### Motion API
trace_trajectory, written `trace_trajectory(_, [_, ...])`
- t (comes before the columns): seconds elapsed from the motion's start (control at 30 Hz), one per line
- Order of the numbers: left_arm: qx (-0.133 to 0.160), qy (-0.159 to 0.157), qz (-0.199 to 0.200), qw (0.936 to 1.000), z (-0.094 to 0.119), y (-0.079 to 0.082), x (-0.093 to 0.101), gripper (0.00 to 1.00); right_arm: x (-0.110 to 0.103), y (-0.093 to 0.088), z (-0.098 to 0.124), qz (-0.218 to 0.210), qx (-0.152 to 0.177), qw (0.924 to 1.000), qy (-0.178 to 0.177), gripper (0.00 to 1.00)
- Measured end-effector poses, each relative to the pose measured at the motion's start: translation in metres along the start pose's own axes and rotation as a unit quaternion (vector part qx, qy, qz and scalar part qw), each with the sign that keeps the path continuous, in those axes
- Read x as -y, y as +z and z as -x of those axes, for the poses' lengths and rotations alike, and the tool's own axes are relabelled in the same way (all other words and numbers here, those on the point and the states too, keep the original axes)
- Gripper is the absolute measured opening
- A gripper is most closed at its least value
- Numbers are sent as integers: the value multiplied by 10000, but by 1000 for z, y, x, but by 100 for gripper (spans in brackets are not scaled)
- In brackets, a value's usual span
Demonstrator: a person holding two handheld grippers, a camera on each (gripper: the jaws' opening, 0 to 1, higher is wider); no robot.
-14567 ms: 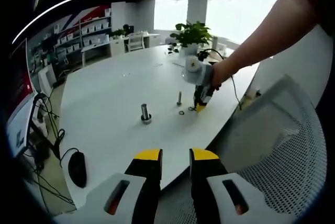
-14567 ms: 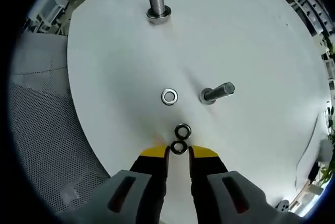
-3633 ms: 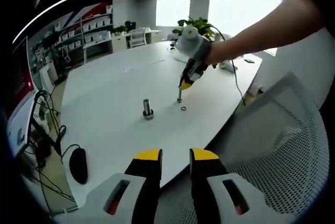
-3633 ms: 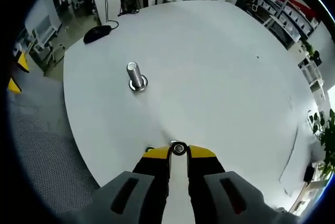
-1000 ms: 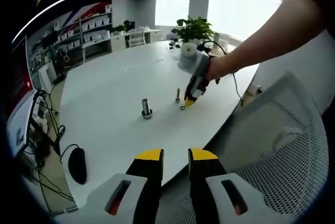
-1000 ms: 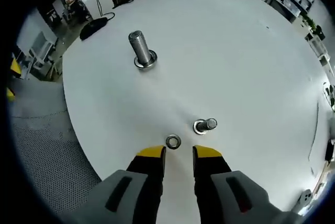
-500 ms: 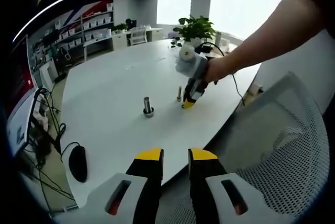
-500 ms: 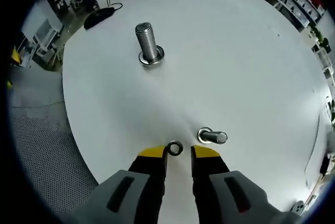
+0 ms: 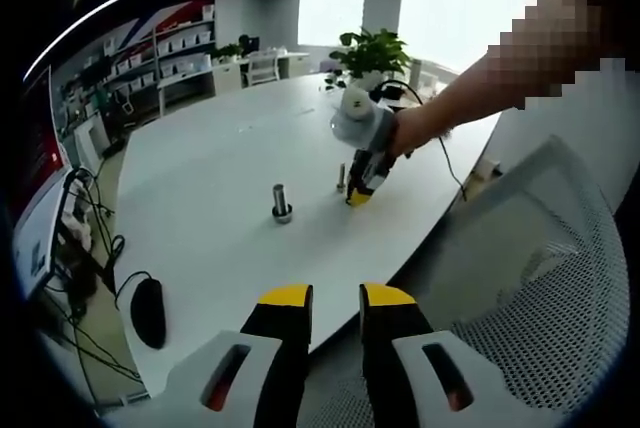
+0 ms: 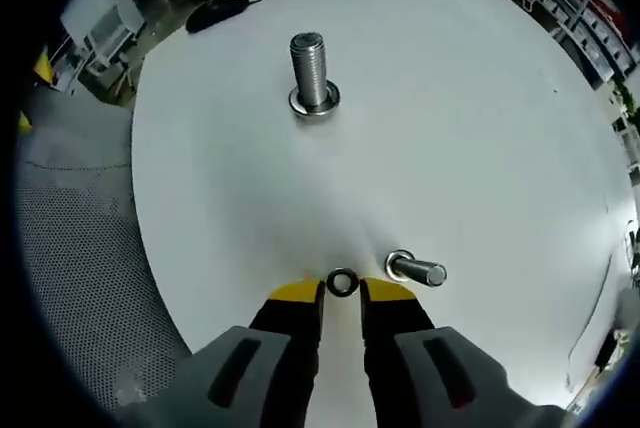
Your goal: Place the washer onto the threaded stud by aligning its center hole with the stud, sliding it down to the base, and recovering from edge contact or off-axis alignment until the washer reaches the visible bottom stop.
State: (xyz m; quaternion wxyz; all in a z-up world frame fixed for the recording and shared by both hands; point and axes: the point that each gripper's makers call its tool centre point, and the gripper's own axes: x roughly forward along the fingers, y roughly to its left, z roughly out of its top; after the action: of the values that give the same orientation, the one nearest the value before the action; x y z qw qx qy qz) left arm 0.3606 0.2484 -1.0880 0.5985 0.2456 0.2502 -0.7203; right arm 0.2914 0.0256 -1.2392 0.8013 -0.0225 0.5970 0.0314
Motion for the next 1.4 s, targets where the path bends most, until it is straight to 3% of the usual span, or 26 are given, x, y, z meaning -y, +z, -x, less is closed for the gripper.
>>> trace_trajectory(0.4, [18,14,0,10000,0,1,0,16,-3,-3,-3,388,-107,9992,10,16])
trace_trajectory(0.47, [22,31,12,10000,0,1,-1,16,5,-2,-10,433,-251,9987,17,16])
trace_trajectory(0.67, [17,36,6,10000,0,1,-1,16,-5,-1,-1,483,-648,9967,-2,16])
trace_trajectory(0.73, [14,39,4,10000,0,1,-1,16,1,-1,-6,533,-803,9953,-26,16])
trace_trajectory(0.93, [39,61,13,10000,1,2,-2,16,-11,1,2,744,-1200,9896,-256,15])
trace_trajectory(1.03, [52,63,12,10000,1,3,-2,16,-5,1,0,594,-1313,9893,-235,15])
trace_trajectory(1.13, [56,60,11,10000,1,2,-2,16,-6,0,1,394,-1227,9914,-249,15])
trace_trajectory(1.17, [64,59,8,10000,1,3,-2,16,-14,-1,11,368,-1189,9919,-271,15])
trace_trajectory(1.23, [77,57,7,10000,1,4,-1,16,-7,-2,1,321,-1101,9929,-321,15])
trace_trajectory(1.33, [91,48,2,9999,1,3,-2,16,-16,-2,13,128,-695,9963,-487,14])
trace_trajectory(1.4, [101,40,-6,9999,1,4,-1,16,-4,-2,0,-118,-506,9972,-546,14])
